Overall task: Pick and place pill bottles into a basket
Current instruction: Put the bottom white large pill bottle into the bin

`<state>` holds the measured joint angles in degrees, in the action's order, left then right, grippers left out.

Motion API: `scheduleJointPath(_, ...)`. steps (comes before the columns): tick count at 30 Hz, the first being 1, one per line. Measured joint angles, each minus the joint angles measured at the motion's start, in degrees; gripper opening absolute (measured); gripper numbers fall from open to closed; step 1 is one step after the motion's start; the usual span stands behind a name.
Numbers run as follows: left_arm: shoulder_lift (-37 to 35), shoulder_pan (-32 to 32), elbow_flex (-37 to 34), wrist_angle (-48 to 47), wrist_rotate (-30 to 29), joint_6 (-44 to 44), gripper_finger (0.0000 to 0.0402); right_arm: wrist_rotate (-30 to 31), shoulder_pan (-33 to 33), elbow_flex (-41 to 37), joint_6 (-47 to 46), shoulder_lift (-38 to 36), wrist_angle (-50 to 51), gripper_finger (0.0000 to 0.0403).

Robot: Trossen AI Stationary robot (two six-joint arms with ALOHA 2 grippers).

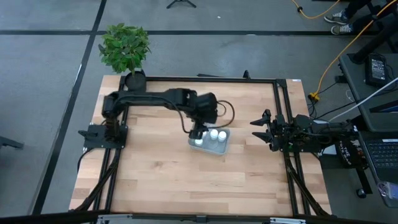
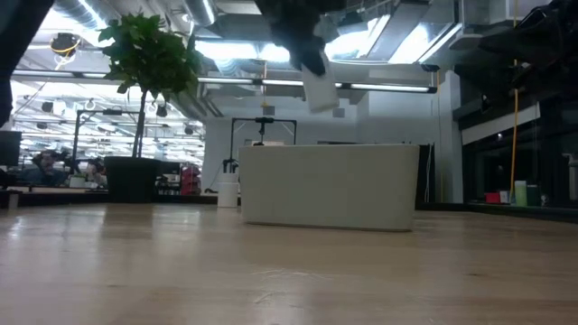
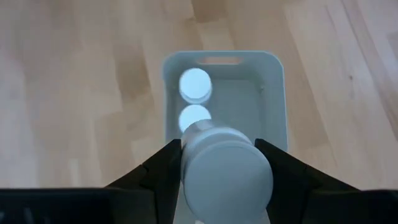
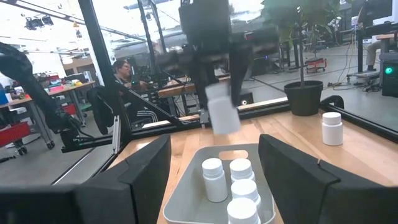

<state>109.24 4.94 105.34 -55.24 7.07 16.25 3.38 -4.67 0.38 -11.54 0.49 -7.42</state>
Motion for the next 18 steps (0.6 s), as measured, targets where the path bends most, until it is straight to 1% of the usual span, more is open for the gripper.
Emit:
scheduleJointPath(7, 4.4, -2.6, 0.1, -0.1, 0.3, -4.1, 0.0170, 0.0, 0.0, 0.0, 0.0, 0.0, 0.0, 0.0245)
scheduleJointPath(13, 5.9, -5.0, 0.2, 0.4, 0.3, -7.6, 0.0170, 0.0, 0.0, 0.0, 0.0, 0.0, 0.0, 0.0245)
scheduleJointPath(18, 7.1, -5.8, 0.2, 1.8, -0.2, -9.2, 0.0170, 0.0, 0.0, 0.0, 0.0, 0.0, 0.0, 0.0245)
